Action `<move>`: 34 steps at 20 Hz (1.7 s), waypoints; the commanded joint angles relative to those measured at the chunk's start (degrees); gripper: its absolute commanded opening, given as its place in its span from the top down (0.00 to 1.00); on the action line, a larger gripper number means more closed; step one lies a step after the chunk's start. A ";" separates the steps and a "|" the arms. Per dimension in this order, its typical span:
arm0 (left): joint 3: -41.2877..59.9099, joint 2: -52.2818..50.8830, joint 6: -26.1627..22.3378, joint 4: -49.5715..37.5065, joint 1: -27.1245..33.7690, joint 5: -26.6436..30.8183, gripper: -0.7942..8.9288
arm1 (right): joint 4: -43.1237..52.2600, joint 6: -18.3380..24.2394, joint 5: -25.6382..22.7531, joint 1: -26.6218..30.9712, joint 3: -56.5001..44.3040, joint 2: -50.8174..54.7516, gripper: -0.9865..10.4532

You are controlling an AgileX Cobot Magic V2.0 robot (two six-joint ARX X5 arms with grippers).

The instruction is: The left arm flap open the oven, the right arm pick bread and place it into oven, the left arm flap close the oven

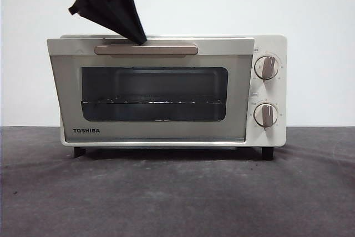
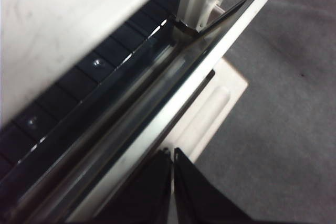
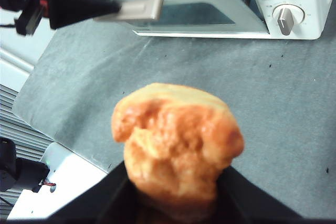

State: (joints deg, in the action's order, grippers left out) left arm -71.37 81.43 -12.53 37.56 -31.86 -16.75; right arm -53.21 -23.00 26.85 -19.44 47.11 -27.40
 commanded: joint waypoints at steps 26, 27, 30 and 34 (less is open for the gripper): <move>26.58 -8.07 11.56 -17.99 -7.56 2.14 0.90 | 0.96 1.18 -0.33 -0.15 1.01 -0.07 0.78; 26.86 -8.07 11.78 -18.12 -7.61 2.14 0.90 | 0.98 1.18 -0.33 -0.15 1.01 -0.07 0.78; 28.85 -8.07 13.07 -19.50 -7.63 2.14 0.90 | 0.98 1.20 -0.33 -0.15 1.01 -0.07 0.78; 30.42 -8.07 13.66 -20.68 -8.04 2.14 0.90 | 2.03 1.18 -0.33 -0.15 1.01 -0.07 0.78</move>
State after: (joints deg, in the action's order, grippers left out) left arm -40.16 72.51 0.78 18.39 -39.68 -15.31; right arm -51.88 -22.50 26.63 -19.44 47.11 -27.40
